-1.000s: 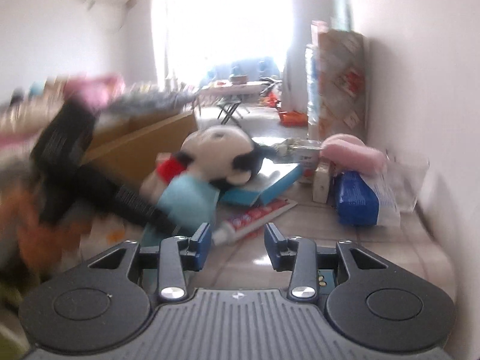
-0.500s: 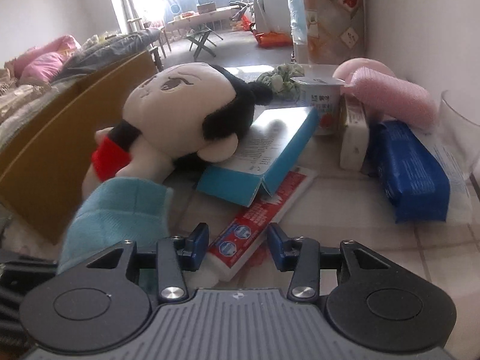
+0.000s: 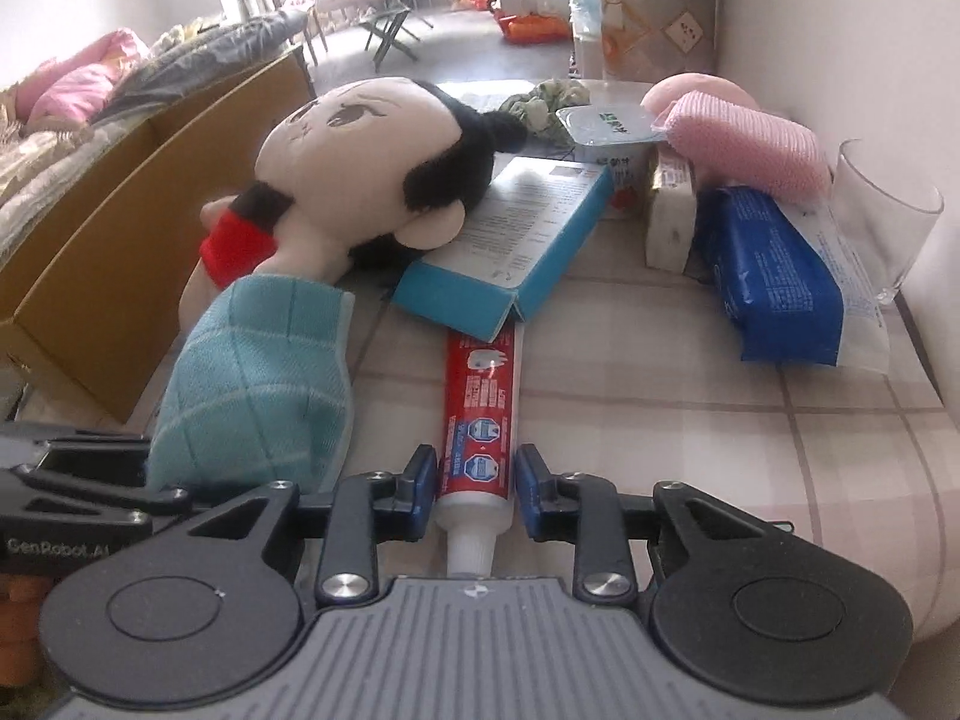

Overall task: Organize soft objects
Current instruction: 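Grasp the red toothpaste tube with the right gripper while the left holds the towel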

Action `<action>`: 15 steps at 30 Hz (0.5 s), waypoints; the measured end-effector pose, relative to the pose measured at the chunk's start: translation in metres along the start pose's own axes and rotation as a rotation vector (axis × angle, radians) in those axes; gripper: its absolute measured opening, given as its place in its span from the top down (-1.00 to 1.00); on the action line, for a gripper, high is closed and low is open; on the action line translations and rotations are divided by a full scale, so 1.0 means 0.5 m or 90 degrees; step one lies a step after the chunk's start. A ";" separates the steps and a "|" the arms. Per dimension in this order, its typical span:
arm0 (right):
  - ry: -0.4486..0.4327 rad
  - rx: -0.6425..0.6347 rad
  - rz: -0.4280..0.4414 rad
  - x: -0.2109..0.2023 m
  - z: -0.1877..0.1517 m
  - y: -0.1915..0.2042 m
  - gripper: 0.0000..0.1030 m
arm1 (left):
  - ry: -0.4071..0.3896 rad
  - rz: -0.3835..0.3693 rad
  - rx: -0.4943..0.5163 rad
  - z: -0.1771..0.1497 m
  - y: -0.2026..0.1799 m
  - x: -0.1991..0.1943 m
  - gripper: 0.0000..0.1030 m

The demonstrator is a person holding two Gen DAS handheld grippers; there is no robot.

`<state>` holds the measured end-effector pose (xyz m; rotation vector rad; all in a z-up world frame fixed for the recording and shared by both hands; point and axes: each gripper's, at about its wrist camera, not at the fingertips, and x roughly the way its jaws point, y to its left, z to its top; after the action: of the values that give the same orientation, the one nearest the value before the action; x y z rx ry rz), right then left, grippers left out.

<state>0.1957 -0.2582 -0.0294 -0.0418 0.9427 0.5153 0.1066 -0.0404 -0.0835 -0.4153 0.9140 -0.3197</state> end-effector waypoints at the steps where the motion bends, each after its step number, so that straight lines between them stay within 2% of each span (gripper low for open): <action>1: 0.001 -0.006 -0.002 0.000 0.004 0.004 0.38 | 0.000 -0.001 0.000 0.000 0.000 0.000 0.39; 5: -0.009 -0.037 -0.005 0.017 0.027 0.016 0.32 | 0.001 -0.002 -0.002 0.000 0.001 0.000 0.39; 9: 0.004 -0.058 -0.004 0.056 0.048 0.015 0.31 | 0.001 -0.001 -0.005 0.000 0.002 -0.001 0.38; 15: 0.004 -0.078 0.002 0.083 0.055 0.013 0.32 | -0.001 0.002 -0.007 0.001 0.001 0.002 0.38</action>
<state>0.2334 -0.2286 -0.0442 -0.1533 0.9168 0.5757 0.1075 -0.0403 -0.0842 -0.4244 0.9155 -0.3119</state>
